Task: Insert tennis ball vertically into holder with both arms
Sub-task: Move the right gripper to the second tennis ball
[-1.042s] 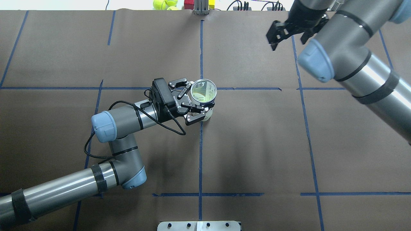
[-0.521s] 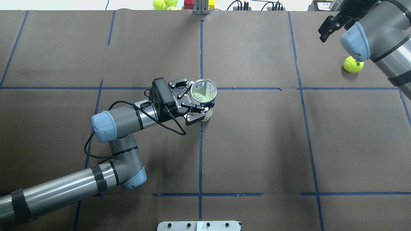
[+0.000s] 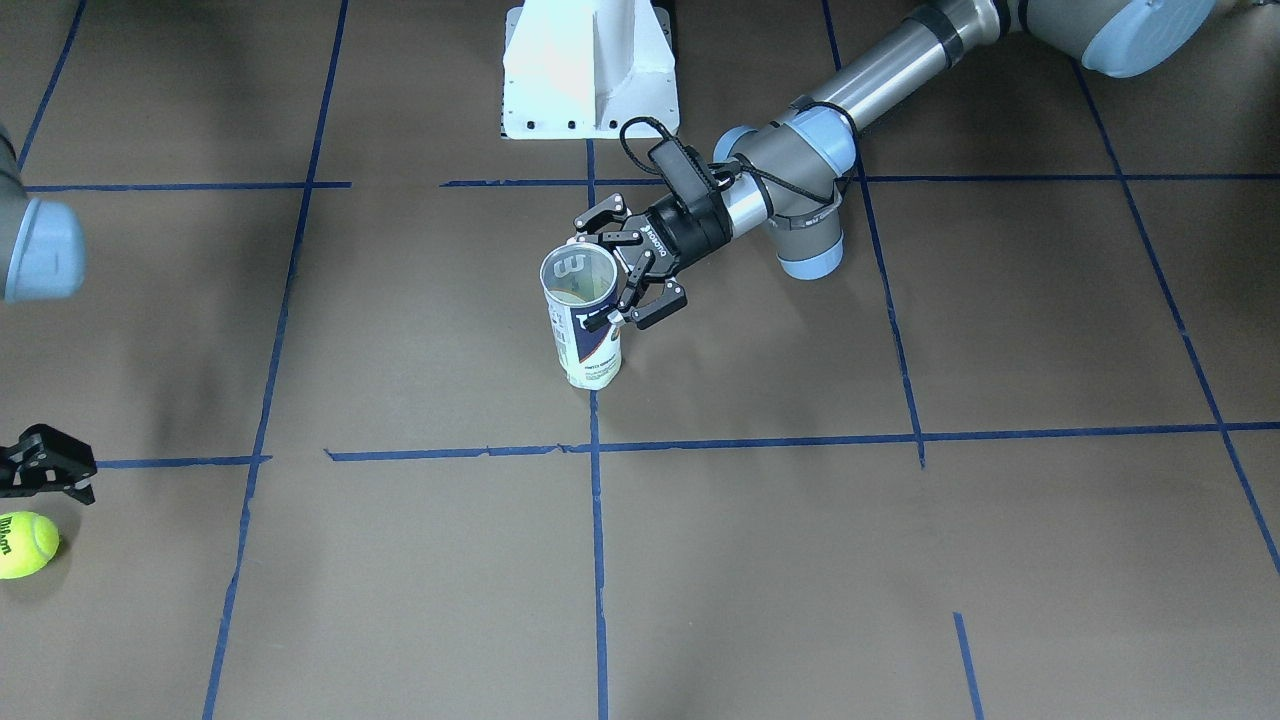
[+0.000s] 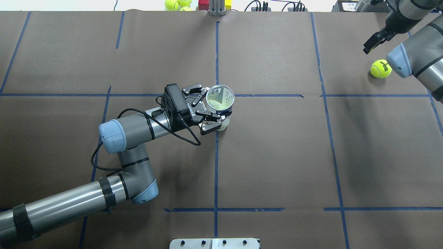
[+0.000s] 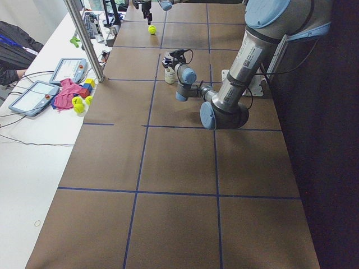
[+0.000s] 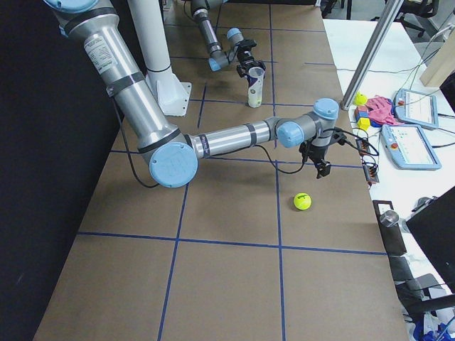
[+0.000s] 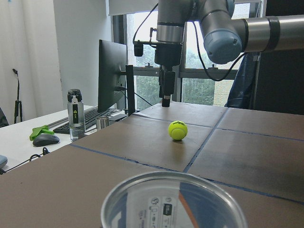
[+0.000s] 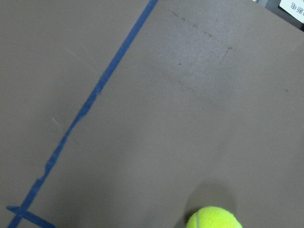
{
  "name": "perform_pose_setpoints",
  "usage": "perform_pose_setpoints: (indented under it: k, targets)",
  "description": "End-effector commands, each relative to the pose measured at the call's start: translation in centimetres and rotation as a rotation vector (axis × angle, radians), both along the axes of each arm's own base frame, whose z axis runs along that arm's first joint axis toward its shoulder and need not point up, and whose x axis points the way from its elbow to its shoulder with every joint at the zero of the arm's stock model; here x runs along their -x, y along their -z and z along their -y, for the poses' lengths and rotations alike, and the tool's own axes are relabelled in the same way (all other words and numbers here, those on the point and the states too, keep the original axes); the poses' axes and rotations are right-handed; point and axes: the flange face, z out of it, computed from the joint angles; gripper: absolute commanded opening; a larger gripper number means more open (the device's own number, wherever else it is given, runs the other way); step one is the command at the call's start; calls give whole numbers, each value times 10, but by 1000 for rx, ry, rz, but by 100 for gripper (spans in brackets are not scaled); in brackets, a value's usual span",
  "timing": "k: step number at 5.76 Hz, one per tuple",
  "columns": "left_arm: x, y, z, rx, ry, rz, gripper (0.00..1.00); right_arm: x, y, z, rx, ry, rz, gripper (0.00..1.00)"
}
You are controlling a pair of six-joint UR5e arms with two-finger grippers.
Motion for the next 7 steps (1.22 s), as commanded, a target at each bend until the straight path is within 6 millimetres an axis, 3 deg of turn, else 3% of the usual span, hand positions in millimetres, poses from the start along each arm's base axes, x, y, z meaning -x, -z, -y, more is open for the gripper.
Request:
perform_pose_setpoints:
  k: [1,4,6,7]
  targets:
    - [0,-1,0,1,0,1,75,-5,-63,-18,-18,10,-8,99]
    - [0,-1,0,0,0,0,75,24,-100,-30,-27,32,-75,99]
    - [1,0,0,-1,0,-1,75,34,-111,-32,-32,36,-122,96]
    - [0,-2,0,1,0,1,75,35,-109,-31,-32,35,-122,37]
